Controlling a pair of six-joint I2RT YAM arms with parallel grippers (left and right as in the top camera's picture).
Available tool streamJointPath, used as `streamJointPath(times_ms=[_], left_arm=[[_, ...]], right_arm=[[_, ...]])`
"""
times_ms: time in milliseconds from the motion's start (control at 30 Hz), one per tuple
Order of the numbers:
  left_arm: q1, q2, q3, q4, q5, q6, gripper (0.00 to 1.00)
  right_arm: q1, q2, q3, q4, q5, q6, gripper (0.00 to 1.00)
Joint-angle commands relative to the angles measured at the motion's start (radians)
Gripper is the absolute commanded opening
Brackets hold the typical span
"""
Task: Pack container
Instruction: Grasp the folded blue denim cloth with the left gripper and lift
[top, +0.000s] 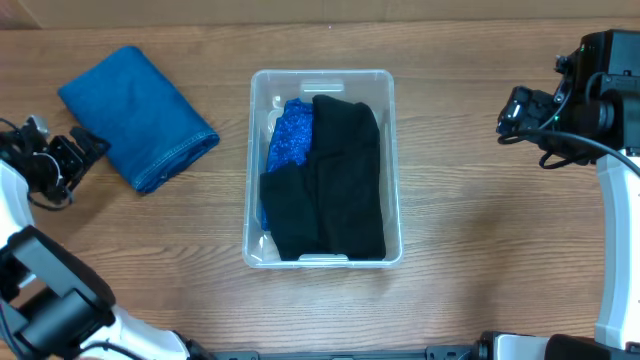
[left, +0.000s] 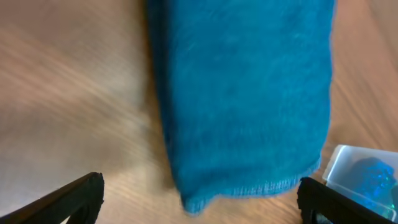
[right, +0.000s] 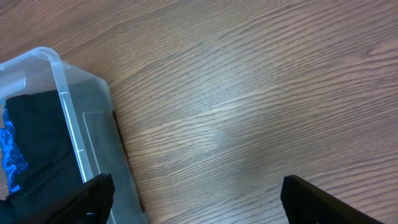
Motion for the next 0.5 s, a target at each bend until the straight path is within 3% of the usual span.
streamJointPath(times_ms=[0, 233, 367, 467], left_arm=[[-0.004, 0.095, -0.004, 0.077, 0.108, 0.109, 1.0], [0.01, 0.235, -0.004, 0.26, 0.092, 0.001, 1.0], [-0.013, 0.379, -0.004, 0.498, 0.307, -0.096, 1.0], [-0.085, 0.452, -0.003, 0.635, 0.372, -0.216, 1.0]], right_arm=[[-0.001, -0.006, 0.001, 0.006, -0.003, -0.026, 0.9], [-0.001, -0.006, 0.001, 0.003, -0.003, -0.048, 0.91], [-0.001, -0.006, 0.001, -0.004, -0.003, -0.048, 0.91], [-0.001, -0.006, 0.001, -0.004, -0.018, -0.048, 0.91]])
